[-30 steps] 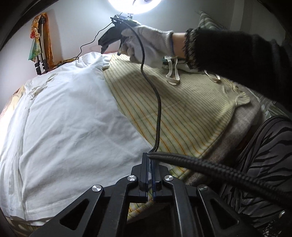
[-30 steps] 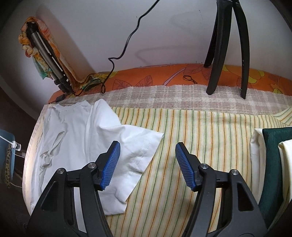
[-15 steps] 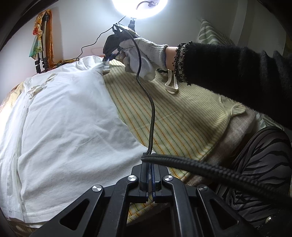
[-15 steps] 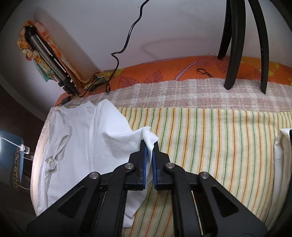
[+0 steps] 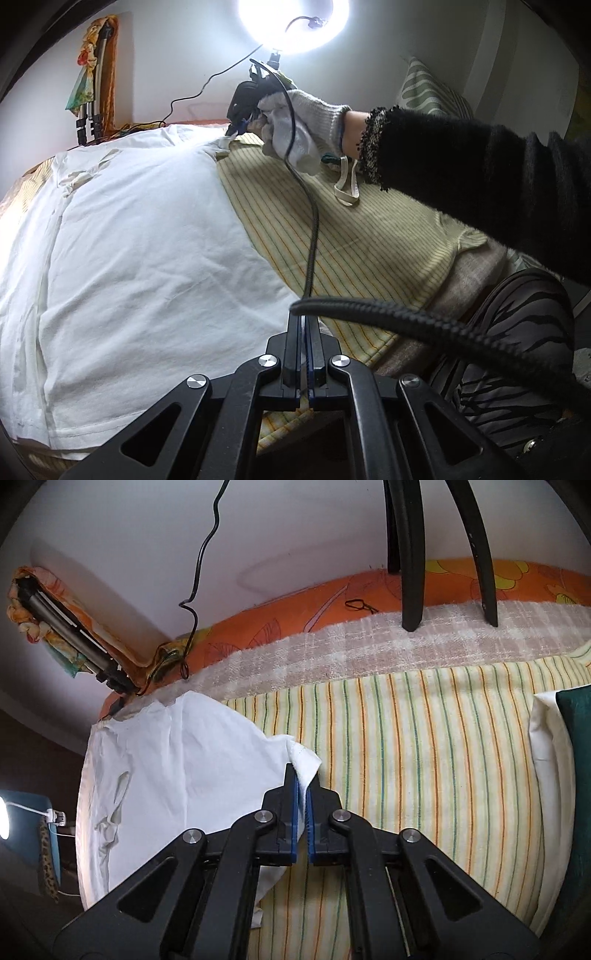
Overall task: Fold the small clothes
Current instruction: 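Lift and fold that side over toward the shirt's middle with the right gripper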
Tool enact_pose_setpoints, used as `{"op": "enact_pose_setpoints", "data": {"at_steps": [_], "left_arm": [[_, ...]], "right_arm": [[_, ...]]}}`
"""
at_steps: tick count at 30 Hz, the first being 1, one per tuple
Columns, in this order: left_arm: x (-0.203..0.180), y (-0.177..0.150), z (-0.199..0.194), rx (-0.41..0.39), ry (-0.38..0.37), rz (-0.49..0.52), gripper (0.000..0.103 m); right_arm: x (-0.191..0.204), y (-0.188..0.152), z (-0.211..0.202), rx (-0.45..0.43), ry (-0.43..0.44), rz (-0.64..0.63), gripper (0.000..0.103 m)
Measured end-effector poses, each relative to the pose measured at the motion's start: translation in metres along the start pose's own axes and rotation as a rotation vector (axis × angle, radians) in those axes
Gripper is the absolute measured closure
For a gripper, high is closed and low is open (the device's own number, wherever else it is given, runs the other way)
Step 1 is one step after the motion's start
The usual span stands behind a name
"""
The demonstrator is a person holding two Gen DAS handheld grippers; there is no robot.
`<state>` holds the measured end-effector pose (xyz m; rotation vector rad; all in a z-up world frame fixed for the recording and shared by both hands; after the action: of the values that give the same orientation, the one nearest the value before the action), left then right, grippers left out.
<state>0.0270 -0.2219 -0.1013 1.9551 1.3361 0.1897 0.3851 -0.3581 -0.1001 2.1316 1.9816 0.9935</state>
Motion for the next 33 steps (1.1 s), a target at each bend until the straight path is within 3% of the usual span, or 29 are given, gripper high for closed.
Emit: {"op": "enact_pose_setpoints", "data": {"at_steps": [20,27,33], "left_arm": [[0.048,-0.011,-0.051,-0.107,0.002,-0.133,0.103],[0.068,-0.021,-0.068,-0.131,0.018,-0.19,0.103],[0.092,-0.033,-0.072,-0.13,0.04,-0.245,0.103]], "right_arm": [[0.115,0.028,-0.039,-0.072,-0.098,-0.159,0.099],[0.18,0.029,-0.021,-0.066,-0.137,-0.262,0.099],[0.236,0.023,0.022,-0.027,-0.163,-0.339,0.099]]}}
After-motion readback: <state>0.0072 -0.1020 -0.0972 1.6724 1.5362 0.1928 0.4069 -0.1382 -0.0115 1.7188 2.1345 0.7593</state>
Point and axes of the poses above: each gripper's, at about its wrist camera, not at the fingertips, and z roughly the way its jaws point, x to its left, y to its top, the point moved 2 cm from there along z, roughly the way its jaws point, and after that the axes turned 3 degrees about -z, right-handed, at the moved point
